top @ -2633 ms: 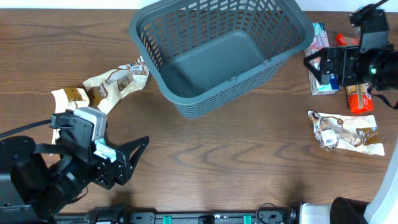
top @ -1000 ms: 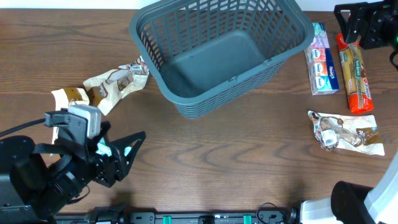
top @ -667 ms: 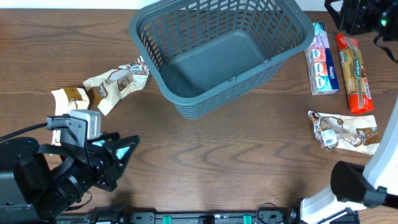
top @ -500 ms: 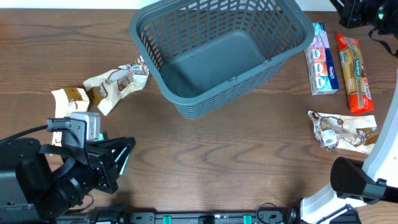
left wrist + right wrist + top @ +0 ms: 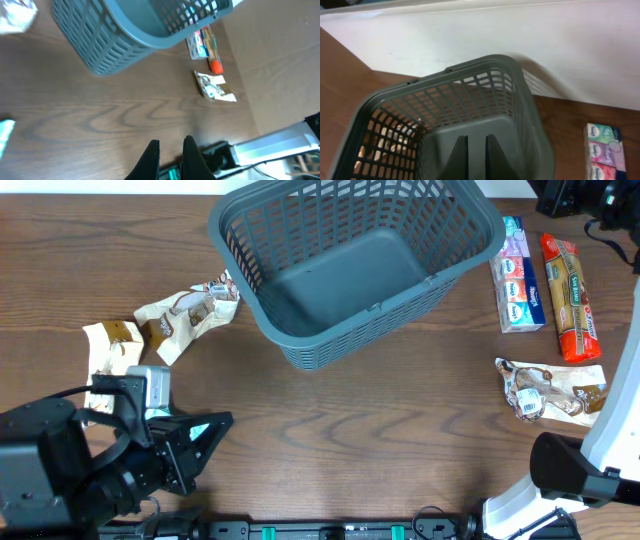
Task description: Pack container
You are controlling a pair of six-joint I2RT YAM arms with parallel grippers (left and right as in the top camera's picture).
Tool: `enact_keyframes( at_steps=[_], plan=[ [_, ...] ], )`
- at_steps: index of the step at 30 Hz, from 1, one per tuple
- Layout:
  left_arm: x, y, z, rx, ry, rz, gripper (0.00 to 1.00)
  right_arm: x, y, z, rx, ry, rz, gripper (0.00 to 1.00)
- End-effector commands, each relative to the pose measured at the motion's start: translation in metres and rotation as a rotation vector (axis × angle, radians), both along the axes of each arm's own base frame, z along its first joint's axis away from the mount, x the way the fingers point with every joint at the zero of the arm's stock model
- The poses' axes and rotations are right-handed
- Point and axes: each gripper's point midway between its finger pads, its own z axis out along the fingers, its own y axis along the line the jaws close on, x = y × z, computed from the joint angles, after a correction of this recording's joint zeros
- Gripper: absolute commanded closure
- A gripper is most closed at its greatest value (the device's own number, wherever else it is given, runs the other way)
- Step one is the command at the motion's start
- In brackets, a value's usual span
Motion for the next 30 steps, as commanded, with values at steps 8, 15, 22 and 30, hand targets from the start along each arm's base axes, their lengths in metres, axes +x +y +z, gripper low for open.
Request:
enact_keyframes(
  at_steps=[8,15,22,30],
  plan=[
    [0.009,-0.025,-0.018,-0.178,0.079,-0.109,0.94,0.017,0.043,-0.038,0.038,0.11,0.116,0.99],
    [0.017,-0.056,-0.032,-0.223,0.109,-0.21,0.94,0.025,0.07,-0.065,0.028,0.181,0.17,0.99],
    [0.024,-0.084,-0.047,-0.134,0.065,-0.216,0.94,0.021,0.054,-0.091,-0.054,0.262,0.128,0.99],
    [0.047,-0.109,-0.076,-0.025,0.091,-0.228,0.94,0.002,0.047,-0.113,-0.154,0.34,0.164,0.99]
  ],
)
